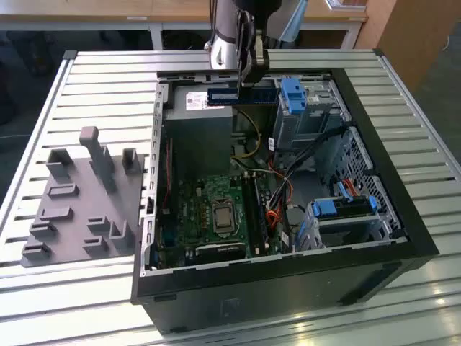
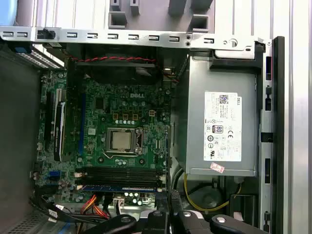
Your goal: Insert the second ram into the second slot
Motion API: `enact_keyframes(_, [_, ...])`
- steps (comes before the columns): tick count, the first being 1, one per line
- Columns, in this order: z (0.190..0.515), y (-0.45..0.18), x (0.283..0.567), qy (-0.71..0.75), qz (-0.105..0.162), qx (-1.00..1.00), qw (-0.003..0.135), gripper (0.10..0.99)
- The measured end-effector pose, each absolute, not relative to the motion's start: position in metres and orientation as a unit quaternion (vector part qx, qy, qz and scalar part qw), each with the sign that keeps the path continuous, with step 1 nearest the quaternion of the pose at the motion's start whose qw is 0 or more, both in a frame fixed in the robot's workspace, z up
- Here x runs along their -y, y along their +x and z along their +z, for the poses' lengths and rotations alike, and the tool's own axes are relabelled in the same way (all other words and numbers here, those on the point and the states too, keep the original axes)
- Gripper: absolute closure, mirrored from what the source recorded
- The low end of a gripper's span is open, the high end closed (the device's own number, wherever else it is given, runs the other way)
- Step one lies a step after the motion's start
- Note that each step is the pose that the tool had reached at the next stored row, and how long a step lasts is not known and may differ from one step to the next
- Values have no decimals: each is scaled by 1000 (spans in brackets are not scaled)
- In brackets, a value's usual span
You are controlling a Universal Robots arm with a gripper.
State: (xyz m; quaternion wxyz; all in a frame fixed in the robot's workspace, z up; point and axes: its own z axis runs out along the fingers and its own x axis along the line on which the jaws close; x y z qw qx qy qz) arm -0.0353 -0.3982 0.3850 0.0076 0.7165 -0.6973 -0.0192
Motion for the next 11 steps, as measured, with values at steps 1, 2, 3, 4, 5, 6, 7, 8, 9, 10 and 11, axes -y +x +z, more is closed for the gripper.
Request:
enact_keyframes(1, [385,-35,398,716,-19,697,8,949])
enact_keyframes(2, [385,-35,398,716,-19,697,8,949])
enact_keyframes(3, [385,-35,398,716,-18,697,8,949])
enact_keyframes(4, [385,-35,398,716,-18,697,8,949])
enact_keyframes(5, [385,-35,398,716,-18,697,9,949])
enact_keyframes(6, [385,-35,399,716,-18,697,9,949])
enact_keyframes(7, [385,-35,399,716,-18,697,9,949])
enact_keyframes(8, [385,-35,399,716,-17,697,10,949])
enact_keyframes(9, [385,-35,399,716,-16,697,11,949])
enact_keyframes(10, [385,-35,399,716,-16,697,11,949])
enact_keyframes(11, [385,-35,399,716,-15,697,12,949])
